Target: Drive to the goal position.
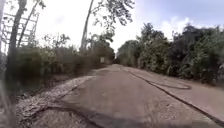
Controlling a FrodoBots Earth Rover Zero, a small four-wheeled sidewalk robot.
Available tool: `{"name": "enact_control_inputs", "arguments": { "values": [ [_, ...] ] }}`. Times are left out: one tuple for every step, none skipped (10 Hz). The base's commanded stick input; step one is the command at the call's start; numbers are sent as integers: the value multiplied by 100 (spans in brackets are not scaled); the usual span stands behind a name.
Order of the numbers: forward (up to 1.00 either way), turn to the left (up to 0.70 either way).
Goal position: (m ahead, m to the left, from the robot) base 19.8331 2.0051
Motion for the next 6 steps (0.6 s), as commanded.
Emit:
{"name": "enact_control_inputs", "arguments": {
  "values": [
    [70, 0],
    [70, 0],
    [70, 0],
    [70, 0],
    [70, 0],
    [70, 0]
  ]
}}
